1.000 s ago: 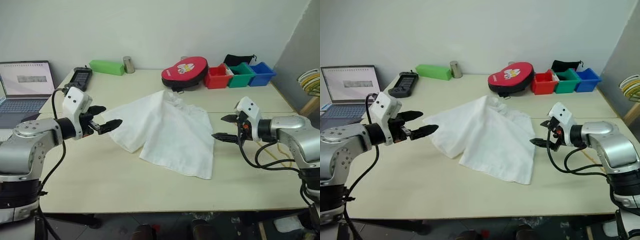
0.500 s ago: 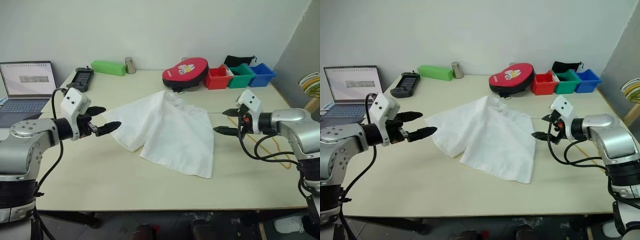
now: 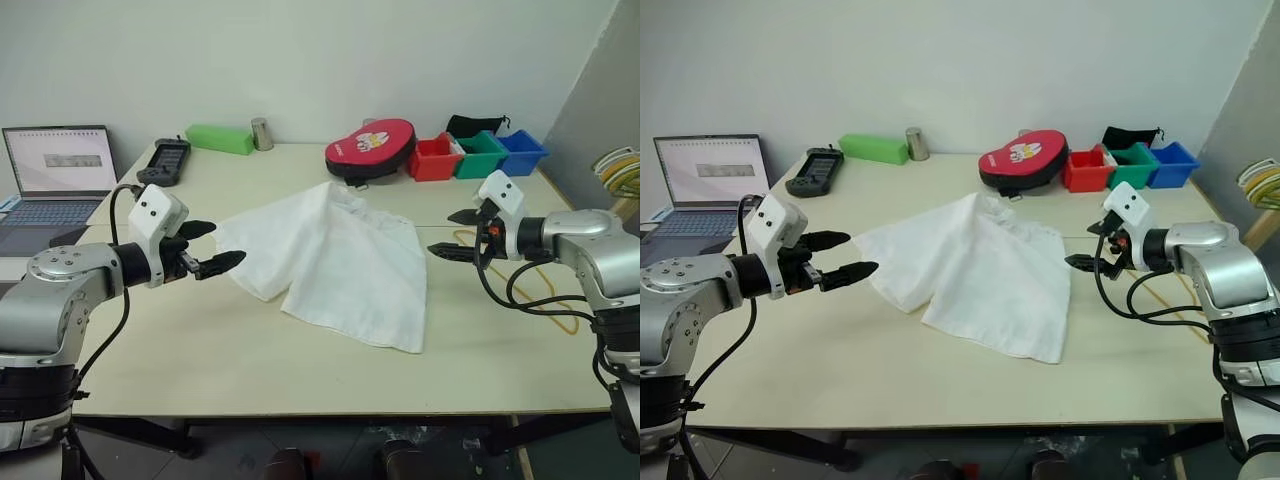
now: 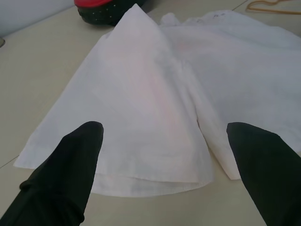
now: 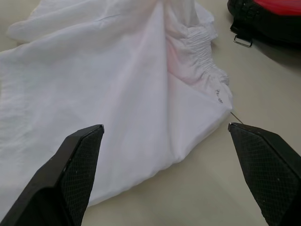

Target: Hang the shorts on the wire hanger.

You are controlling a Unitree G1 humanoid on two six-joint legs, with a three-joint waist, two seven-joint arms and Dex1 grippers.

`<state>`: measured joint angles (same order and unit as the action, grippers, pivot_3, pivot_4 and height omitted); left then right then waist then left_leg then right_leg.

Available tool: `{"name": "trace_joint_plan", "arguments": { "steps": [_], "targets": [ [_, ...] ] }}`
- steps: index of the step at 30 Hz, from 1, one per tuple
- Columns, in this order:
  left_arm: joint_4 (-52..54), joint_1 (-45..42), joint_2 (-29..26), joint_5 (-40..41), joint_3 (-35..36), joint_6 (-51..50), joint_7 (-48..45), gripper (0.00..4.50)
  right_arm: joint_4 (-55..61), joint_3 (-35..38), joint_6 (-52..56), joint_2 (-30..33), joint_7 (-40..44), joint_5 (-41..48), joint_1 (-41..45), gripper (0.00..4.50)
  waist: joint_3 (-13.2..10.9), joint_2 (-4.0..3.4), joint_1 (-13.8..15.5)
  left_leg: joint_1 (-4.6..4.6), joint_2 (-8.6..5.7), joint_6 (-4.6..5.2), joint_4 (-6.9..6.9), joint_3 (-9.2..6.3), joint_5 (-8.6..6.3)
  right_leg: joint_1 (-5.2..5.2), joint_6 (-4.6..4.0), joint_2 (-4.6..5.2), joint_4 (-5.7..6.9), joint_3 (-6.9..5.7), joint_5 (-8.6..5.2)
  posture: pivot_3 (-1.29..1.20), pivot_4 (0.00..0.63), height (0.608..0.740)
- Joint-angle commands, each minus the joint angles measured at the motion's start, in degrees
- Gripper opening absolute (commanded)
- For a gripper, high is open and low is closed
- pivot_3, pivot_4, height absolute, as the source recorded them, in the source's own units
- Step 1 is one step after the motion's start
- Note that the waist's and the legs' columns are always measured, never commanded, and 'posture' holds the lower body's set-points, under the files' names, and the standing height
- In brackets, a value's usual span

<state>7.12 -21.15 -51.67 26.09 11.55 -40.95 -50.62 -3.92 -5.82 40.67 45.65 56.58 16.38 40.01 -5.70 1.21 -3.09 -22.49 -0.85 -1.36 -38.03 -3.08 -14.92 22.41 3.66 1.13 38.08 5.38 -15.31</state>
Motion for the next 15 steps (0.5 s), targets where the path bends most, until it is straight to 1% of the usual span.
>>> {"name": "trace_joint_plan", "arguments": {
  "steps": [1, 6, 7, 9, 10, 12, 13, 15],
  "targets": [
    [2.5, 0.3, 0.4, 0.2, 0.5, 0.5, 0.8, 4.50, 0.3, 0.3, -0.2, 0.1, 0.1, -0.6, 2.1, 4.49, 0.0, 0.00, 0.0, 0.00, 0.00, 0.00, 0.01, -0.01, 0.00, 0.00, 0.00, 0.00, 0.00, 0.00, 0.00, 0.01, 0.020, 0.740],
    [3.6, 3.1, 2.4, -2.9, -4.0, 2.4, 2.3, 4.50, -10.8, -2.8, -1.0, -4.9, -6.3, -6.4, 8.1, 4.49, 0.0, -0.02, -0.4, 0.13, 0.03, 0.00, 0.03, 0.11, 0.00, -0.02, -0.03, -0.01, 0.06, 0.11, 0.02, 0.00, 0.022, 0.740],
    [2.8, 2.9, 4.4, -4.2, -5.8, 3.3, 3.8, 4.50, -16.4, -2.8, -1.2, -7.4, -8.5, -7.3, 10.6, 4.49, 0.0, -0.02, -0.3, 0.15, 0.03, 0.00, 0.03, 0.10, 0.00, -0.04, -0.04, -0.01, 0.06, 0.11, 0.03, -0.02, 0.019, 0.740],
    [-3.9, 1.4, 9.7, -11.2, -12.4, 8.9, 9.0, 4.50, -33.0, -3.1, -4.1, -13.8, -13.9, -9.9, 16.8, 4.49, 0.1, -0.05, -0.4, 0.27, 0.04, 0.00, 0.02, 0.12, 0.00, -0.13, -0.07, -0.05, 0.08, 0.12, 0.05, -0.02, 0.016, 0.740],
    [-7.0, 0.5, 11.5, -13.9, -14.4, 11.0, 11.0, 4.50, -39.2, -2.9, -5.2, -15.9, -15.8, -10.7, 19.1, 4.49, 0.1, -0.09, -0.4, 0.36, 0.03, -0.01, 0.02, 0.15, 0.01, -0.17, -0.09, -0.05, 0.05, 0.13, 0.08, -0.02, 0.012, 0.740],
    [-12.4, -1.4, 14.6, -16.1, -15.9, 13.6, 12.2, 4.50, -49.7, -1.8, -7.3, -19.4, -17.1, -11.4, 23.1, 4.49, 0.2, -0.06, -0.7, 0.69, -0.13, 0.02, 0.05, 0.25, 0.07, -0.47, -0.14, -0.07, 0.04, 0.17, 0.14, -0.02, 0.010, 0.740],
    [-14.7, -2.2, 15.9, -16.7, -16.5, 15.0, 12.2, 4.50, -54.1, -1.0, -8.1, -20.8, -17.8, -11.5, 24.7, 4.49, 0.3, 0.06, -0.9, 0.65, -0.35, 0.00, 0.05, 0.23, 0.12, -0.46, -0.14, -0.09, 0.06, 0.13, 0.17, -0.02, 0.010, 0.740],
    [-18.8, -3.8, 17.8, -18.0, -17.7, 17.1, 12.5, 4.50, -60.6, 0.9, -8.7, -22.9, -19.1, -11.0, 27.1, 4.49, 0.3, 0.11, -1.0, 0.58, -0.34, -0.04, 0.07, 0.06, 0.14, -0.36, -0.14, -0.08, 0.14, 0.11, 0.18, -0.02, 0.010, 0.740]
  ]
}}
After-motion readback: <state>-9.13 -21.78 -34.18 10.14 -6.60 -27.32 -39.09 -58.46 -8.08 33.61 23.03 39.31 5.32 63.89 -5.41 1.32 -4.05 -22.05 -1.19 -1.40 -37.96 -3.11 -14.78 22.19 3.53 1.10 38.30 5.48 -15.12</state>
